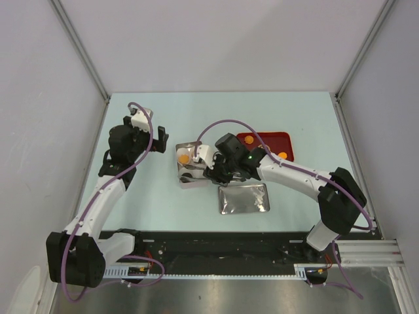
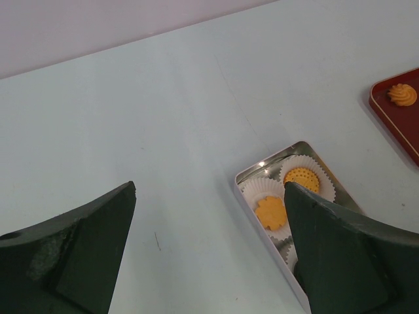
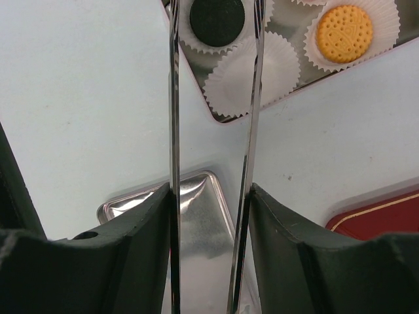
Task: Pack the cookies
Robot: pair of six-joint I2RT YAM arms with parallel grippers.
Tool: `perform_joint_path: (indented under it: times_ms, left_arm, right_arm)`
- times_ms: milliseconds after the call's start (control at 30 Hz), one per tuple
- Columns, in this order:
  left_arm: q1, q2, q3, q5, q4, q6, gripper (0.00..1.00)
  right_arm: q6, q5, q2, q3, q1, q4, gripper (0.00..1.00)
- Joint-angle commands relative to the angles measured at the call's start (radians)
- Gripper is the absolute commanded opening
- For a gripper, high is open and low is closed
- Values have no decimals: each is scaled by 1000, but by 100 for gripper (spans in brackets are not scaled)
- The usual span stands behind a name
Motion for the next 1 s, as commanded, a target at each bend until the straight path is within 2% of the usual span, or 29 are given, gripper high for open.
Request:
perform_joint_path:
  times_ms: [0, 300, 500, 967]
  left_arm:
    - [-4, -4, 11, 9, 17, 18, 100]
    - [-4, -3, 13, 12, 17, 18, 100]
    - [-4, -6, 13, 12, 15, 17, 100]
    - [-4, -9, 14, 16, 14, 15, 100]
  right_arm:
    - [-3, -3, -21, 48, 7, 41, 52]
    - [0, 20, -92, 59, -2, 41, 50]
    - [10, 20, -152, 62, -51, 32, 50]
    - [50, -18, -279, 16, -349, -45, 49]
